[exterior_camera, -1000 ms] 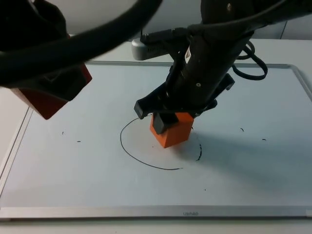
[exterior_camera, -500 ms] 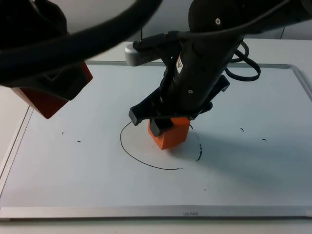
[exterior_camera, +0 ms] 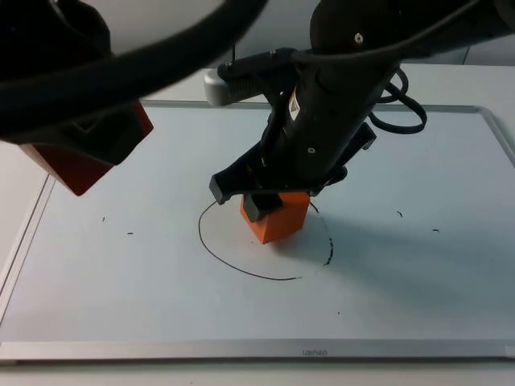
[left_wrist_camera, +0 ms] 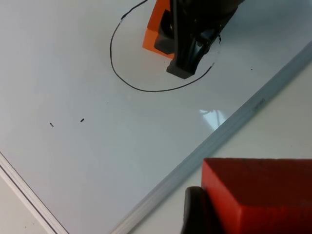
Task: Pick up one cube with the left hand and another cube with the right hand. First place the cube in the right hand at the target position, then stack the cube in the left hand on top.
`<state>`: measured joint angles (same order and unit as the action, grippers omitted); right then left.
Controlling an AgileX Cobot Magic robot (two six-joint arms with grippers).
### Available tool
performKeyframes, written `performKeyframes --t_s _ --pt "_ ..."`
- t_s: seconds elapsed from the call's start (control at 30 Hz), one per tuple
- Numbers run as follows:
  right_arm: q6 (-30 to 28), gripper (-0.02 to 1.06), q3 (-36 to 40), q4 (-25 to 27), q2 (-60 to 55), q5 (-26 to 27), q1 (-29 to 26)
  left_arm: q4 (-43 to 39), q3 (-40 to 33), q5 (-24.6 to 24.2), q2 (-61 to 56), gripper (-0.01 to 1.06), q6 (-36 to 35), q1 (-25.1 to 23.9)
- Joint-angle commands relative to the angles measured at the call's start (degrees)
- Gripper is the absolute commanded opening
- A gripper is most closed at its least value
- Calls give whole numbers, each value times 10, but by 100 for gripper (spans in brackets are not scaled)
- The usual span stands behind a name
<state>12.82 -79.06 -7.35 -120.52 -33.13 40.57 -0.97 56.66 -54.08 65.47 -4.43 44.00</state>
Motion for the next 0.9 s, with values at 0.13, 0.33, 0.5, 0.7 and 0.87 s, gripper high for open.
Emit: performKeyframes --t_s 0.13,0.33,0.5,0.7,0.87 --pt "1 0 -6 1 -17 7 1 5 -2 8 -4 0 -1 5" --pt "1 0 -6 1 -17 7 1 6 -2 7 -4 0 -1 5" --pt "1 11 -6 1 -16 7 1 6 -2 7 -4 0 -1 5" --pt "5 52 -6 3 -14 9 1 6 -2 8 -4 0 -1 5" --pt "33 98 -6 3 -9 20 1 6 -2 8 -4 0 -1 5"
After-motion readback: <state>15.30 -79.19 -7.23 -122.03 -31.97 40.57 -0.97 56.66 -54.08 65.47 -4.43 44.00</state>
